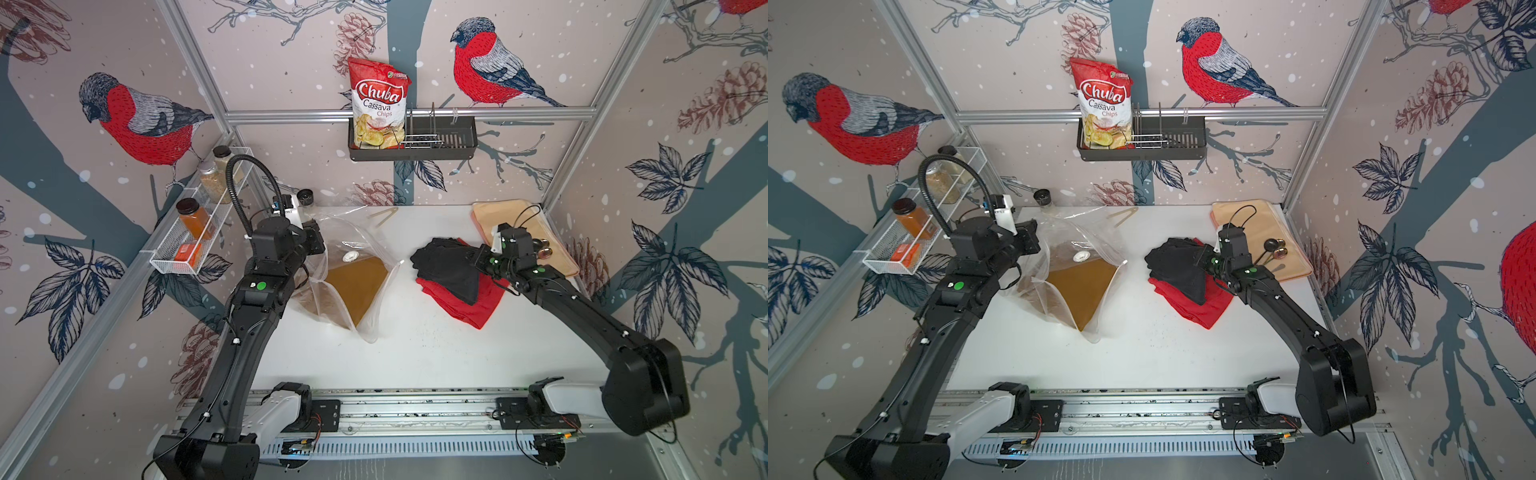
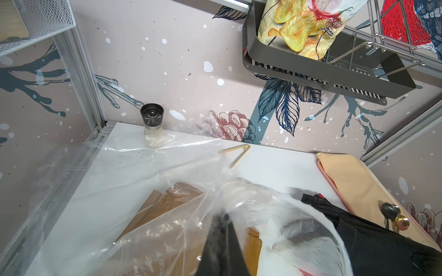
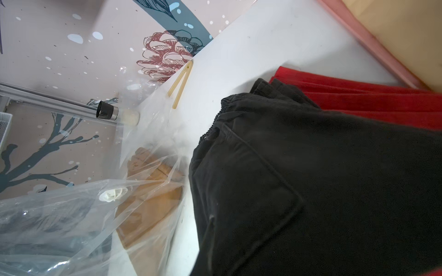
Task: Take the trousers out of the vacuum bag
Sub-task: Place the trousers at the center of the board.
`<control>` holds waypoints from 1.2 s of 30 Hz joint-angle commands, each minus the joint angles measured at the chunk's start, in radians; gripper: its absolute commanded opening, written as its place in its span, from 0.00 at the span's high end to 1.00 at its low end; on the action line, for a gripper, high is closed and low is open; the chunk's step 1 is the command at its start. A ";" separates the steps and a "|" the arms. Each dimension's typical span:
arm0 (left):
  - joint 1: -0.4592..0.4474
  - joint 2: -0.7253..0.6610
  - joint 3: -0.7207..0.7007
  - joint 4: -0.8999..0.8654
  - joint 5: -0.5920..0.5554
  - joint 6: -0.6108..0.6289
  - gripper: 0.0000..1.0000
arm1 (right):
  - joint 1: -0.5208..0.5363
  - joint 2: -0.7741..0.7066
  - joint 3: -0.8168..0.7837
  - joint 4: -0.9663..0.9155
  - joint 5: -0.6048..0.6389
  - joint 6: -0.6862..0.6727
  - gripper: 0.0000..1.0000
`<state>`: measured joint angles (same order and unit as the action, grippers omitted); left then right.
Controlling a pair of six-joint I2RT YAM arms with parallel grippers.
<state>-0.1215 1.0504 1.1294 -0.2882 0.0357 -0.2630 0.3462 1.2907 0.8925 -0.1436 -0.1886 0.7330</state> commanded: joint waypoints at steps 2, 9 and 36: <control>0.002 0.007 -0.012 0.060 0.042 -0.015 1.00 | -0.003 -0.018 -0.012 0.039 0.073 0.014 1.00; 0.000 0.008 -0.022 0.077 0.061 -0.023 1.00 | -0.019 0.057 0.130 -0.015 0.112 -0.016 1.00; -0.019 0.019 -0.031 0.089 0.078 -0.012 1.00 | -0.080 -0.019 -0.115 -0.053 0.278 0.000 0.87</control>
<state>-0.1379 1.0683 1.0996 -0.2443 0.1051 -0.2882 0.2920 1.2774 0.7811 -0.2092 0.0425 0.7345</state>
